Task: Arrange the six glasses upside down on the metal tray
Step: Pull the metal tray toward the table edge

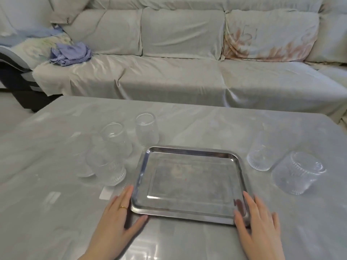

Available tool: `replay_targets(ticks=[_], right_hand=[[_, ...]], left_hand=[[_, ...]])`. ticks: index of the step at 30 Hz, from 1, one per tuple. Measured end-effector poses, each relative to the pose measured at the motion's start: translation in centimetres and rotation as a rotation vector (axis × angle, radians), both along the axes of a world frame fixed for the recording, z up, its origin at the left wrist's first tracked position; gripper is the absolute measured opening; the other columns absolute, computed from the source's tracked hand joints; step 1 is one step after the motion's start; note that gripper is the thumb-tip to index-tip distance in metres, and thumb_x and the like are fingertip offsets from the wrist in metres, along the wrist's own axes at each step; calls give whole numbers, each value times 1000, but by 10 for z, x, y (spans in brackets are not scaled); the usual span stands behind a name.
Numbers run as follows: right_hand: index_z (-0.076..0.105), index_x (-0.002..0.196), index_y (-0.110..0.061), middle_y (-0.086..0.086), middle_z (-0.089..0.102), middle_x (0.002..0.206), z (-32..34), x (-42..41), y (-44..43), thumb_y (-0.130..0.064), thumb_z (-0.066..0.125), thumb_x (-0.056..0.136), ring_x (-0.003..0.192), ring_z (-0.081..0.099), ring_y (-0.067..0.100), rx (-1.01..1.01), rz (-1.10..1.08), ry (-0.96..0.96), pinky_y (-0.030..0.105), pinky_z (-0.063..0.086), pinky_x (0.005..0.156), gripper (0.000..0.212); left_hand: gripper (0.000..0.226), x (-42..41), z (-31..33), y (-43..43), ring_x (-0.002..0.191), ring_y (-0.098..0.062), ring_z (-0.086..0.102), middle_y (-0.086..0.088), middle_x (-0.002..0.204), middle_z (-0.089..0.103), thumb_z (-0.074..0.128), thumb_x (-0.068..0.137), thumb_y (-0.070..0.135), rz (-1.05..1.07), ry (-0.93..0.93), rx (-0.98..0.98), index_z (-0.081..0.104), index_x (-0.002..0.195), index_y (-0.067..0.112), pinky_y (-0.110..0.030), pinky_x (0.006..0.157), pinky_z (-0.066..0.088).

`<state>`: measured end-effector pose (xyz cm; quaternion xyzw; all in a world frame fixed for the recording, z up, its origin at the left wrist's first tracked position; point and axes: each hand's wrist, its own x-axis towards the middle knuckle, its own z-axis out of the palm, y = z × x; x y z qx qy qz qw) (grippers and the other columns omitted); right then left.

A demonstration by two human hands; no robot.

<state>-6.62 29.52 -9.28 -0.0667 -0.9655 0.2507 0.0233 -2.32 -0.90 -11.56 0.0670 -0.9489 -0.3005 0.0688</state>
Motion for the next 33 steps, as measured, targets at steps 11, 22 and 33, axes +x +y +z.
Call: replay_targets(ticks=[11,22,33], right_hand=[[26,137,-24,12,27,148,4,8,-2,-38,33,93,138,21,25,65,64,7,50,9,115,47],[29,136,-28,14,23,150,1,10,-3,-43,25,93,139,20,27,102,79,23,52,9,114,46],[49,126,-8,22,36,144,6,6,-19,-37,52,86,135,30,39,29,44,192,60,13,112,50]], left_hand=[[85,1,9,4,136,-17,27,5,151,29,48,77,64,-13,19,-89,15,144,24,-28,114,20],[83,4,7,13,143,-10,11,2,157,11,29,84,65,22,-36,-211,0,145,17,-30,117,2],[87,2,4,9,141,-6,11,8,156,12,46,79,62,52,54,63,5,145,22,-22,115,7]])
